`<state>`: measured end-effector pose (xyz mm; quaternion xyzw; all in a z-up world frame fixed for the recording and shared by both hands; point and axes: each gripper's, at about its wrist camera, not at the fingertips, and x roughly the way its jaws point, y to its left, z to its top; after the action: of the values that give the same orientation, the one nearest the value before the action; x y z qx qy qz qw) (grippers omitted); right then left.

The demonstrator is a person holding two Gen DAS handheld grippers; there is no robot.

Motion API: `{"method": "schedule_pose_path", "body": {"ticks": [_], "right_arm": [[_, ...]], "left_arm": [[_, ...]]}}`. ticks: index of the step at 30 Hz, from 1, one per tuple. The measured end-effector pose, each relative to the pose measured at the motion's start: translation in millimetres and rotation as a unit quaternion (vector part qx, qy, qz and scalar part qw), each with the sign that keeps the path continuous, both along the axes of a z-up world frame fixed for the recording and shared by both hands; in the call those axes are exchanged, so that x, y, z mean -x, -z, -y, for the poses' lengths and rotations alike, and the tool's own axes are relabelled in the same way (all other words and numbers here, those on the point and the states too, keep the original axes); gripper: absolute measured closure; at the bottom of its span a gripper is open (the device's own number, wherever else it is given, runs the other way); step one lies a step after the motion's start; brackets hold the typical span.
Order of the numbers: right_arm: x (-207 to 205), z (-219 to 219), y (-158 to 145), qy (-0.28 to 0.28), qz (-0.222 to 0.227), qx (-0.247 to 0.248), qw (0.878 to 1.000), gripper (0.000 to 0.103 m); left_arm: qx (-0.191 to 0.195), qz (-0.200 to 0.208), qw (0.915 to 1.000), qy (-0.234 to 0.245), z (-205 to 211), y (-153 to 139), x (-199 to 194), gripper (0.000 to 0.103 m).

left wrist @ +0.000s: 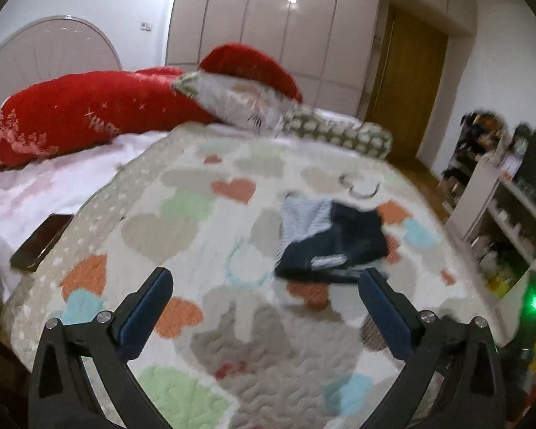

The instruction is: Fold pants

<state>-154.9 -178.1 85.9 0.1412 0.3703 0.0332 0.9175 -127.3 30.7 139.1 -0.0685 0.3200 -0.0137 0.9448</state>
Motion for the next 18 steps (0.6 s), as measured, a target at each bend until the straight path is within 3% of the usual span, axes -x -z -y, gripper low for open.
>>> {"method": "schedule_pose_path", "body": {"ticks": [3,8,18], "right_arm": [[3.4,-9.7,5.1,-0.006,-0.007,0.032,0.999,0.028],[-1.3,-19.5,18.1,-0.015,-0.03,0.058,0.998,0.027],[-0.6,-25.8,22.0,-0.018,-0.03,0.086,0.996,0.027]], "left_arm": [[-0.019,-0.038,0.9991,0.008,7.6,19.6,-5.5,0.0],[-0.01,-0.098,0.9947,0.03,13.0,48.2,-12.3,0.0],[-0.02,-0.116,0.9924,0.037,18.9,58.0,-13.3,0.0]]}}
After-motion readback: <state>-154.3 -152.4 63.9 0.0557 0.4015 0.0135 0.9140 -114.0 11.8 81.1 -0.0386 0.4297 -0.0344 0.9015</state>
